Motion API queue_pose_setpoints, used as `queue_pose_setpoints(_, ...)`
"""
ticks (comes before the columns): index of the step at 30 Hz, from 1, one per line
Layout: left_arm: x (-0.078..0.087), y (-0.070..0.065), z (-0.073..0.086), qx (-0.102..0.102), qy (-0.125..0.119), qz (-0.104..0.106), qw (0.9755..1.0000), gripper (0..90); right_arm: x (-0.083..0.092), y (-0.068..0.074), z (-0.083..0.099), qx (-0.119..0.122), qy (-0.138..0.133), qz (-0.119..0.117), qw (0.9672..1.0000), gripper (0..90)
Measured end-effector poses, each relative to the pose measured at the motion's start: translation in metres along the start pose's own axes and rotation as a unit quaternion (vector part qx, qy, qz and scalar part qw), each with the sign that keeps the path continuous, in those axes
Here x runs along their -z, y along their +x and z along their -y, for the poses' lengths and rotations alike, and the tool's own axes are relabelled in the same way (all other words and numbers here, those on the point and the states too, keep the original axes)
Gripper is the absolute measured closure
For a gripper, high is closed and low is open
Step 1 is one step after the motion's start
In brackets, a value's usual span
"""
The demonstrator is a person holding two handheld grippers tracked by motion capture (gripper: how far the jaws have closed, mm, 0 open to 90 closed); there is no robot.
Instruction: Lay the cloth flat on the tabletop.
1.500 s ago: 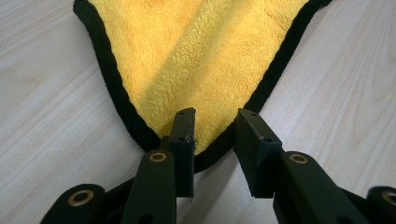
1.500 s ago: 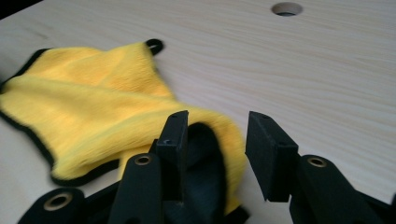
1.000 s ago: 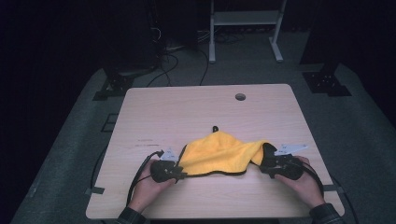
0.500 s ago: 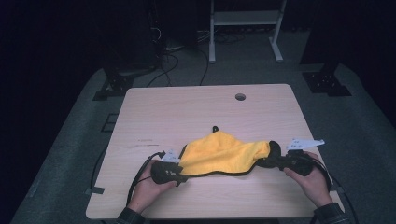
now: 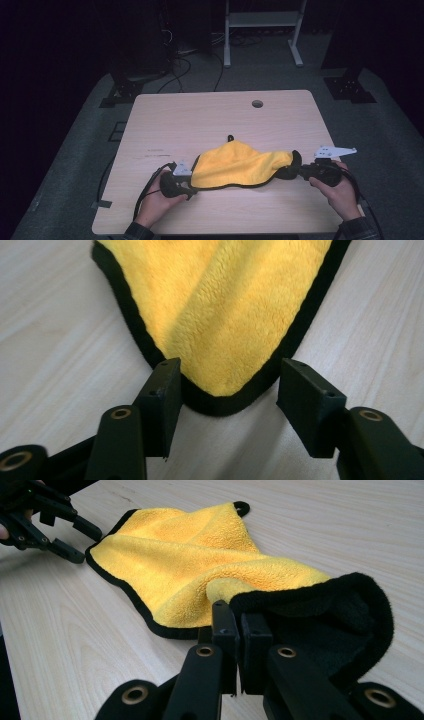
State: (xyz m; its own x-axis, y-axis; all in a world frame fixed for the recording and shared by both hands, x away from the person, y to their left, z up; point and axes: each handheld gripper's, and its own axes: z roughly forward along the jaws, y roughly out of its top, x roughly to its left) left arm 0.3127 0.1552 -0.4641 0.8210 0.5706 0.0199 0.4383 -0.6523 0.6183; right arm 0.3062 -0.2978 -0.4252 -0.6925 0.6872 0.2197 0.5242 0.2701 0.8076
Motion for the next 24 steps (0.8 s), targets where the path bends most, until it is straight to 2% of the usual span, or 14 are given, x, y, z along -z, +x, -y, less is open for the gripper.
queue_pose_setpoints(2,-0.001,-0.001,-0.001,0.005,-0.002,-0.003,1.0000,41.7,0.000,0.000,0.000,0.000,0.001,0.000,1.0000,86.6)
queue_pose_setpoints(5,-0.001,-0.003,-0.003,0.007,-0.007,-0.005,0.9999,56.4,0.000,0.000,0.000,0.000,0.000,0.000,1.0000,86.6)
queue_pose_setpoints(7,-0.001,-0.004,-0.006,0.010,0.000,-0.007,0.9999,68.4,0.001,0.000,0.000,0.001,0.000,0.001,1.0000,86.6)
queue_pose_setpoints(8,-0.001,-0.004,-0.006,0.010,0.000,-0.007,0.9999,78.4,0.001,0.000,0.000,0.001,0.000,0.001,1.0000,86.6)
queue_pose_setpoints(11,-0.001,-0.004,-0.007,0.015,0.007,-0.004,0.9999,80.2,0.002,0.001,0.000,0.000,0.000,0.000,1.0000,86.7)
queue_pose_setpoints(13,0.002,-0.003,-0.007,0.023,0.001,0.004,0.9997,81.0,0.004,0.001,-0.001,0.003,-0.003,0.000,1.0000,86.7)
queue_pose_setpoints(14,0.009,0.000,-0.007,0.039,-0.019,0.015,0.9990,81.0,0.004,0.001,-0.002,0.003,-0.005,0.000,1.0000,86.8)
queue_pose_setpoints(17,0.025,0.006,-0.010,0.058,-0.064,0.017,0.9961,81.4,0.011,-0.001,-0.008,0.004,-0.019,0.004,0.9998,86.9)
queue_pose_setpoints(19,0.037,0.011,-0.014,0.069,-0.097,0.017,0.9928,81.6,0.014,-0.002,-0.012,0.004,-0.027,0.005,0.9996,86.9)
queue_pose_setpoints(20,0.044,0.013,-0.016,0.075,-0.117,0.017,0.9902,81.7,0.015,-0.003,-0.015,0.006,-0.029,0.007,0.9995,87.0)
queue_pose_setpoints(24,0.061,0.019,-0.024,0.084,-0.161,0.016,0.9832,81.8,0.021,-0.006,-0.028,0.008,-0.047,0.012,0.9988,87.0)
